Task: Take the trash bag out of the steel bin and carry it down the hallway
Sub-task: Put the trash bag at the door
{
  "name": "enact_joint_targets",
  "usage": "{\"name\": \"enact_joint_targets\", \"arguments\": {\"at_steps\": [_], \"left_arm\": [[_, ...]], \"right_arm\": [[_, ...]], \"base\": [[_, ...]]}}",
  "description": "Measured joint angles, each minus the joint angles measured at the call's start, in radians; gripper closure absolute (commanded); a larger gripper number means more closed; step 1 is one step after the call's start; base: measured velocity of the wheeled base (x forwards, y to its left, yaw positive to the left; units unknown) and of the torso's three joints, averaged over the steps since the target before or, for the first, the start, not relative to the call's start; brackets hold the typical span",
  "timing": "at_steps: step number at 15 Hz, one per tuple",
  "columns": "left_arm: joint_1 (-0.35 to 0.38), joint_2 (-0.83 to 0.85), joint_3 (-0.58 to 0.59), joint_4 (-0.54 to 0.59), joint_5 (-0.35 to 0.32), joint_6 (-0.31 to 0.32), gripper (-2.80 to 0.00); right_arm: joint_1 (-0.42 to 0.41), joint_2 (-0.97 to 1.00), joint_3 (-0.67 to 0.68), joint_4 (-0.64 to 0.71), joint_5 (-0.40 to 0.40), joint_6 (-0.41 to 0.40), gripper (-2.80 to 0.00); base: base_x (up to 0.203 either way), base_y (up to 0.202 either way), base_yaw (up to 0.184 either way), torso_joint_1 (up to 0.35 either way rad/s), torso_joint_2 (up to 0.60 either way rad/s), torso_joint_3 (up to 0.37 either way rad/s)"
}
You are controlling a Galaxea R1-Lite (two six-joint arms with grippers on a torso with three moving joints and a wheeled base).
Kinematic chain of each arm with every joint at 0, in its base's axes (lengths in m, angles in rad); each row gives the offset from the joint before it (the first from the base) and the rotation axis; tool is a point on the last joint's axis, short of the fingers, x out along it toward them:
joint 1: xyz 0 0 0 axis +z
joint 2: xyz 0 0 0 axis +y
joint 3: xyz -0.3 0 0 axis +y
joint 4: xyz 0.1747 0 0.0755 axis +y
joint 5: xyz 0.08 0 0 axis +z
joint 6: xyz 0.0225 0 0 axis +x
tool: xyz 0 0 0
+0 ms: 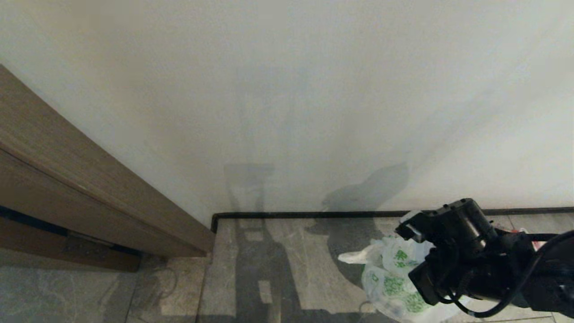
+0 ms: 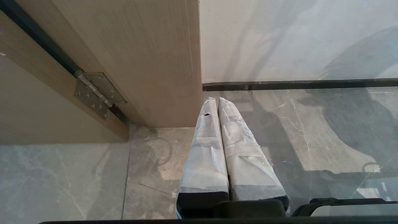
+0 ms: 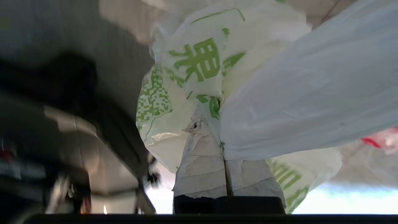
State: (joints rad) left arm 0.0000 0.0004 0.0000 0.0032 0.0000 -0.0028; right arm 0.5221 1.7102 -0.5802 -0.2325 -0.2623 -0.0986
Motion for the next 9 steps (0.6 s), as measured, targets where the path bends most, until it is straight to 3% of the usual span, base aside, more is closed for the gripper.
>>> {"name": "enact_joint_targets", "arguments": {"at_steps": [3, 9], "left_arm": [[0.000, 0.000, 0.000, 0.000, 0.000, 0.000, 0.00], [0.000, 0.000, 0.000, 0.000, 0.000, 0.000, 0.00]], "right_arm": [[0.044, 0.105, -0.024, -0.126, -0.014, 0.051, 0.00], [0.133, 0.321, -0.076, -0.379, -0.075, 0.063, 0.00]], "base": [[0.000, 0.000, 0.000, 0.000, 0.00, 0.000], [0.000, 0.000, 0.000, 0.000, 0.00, 0.000]]}}
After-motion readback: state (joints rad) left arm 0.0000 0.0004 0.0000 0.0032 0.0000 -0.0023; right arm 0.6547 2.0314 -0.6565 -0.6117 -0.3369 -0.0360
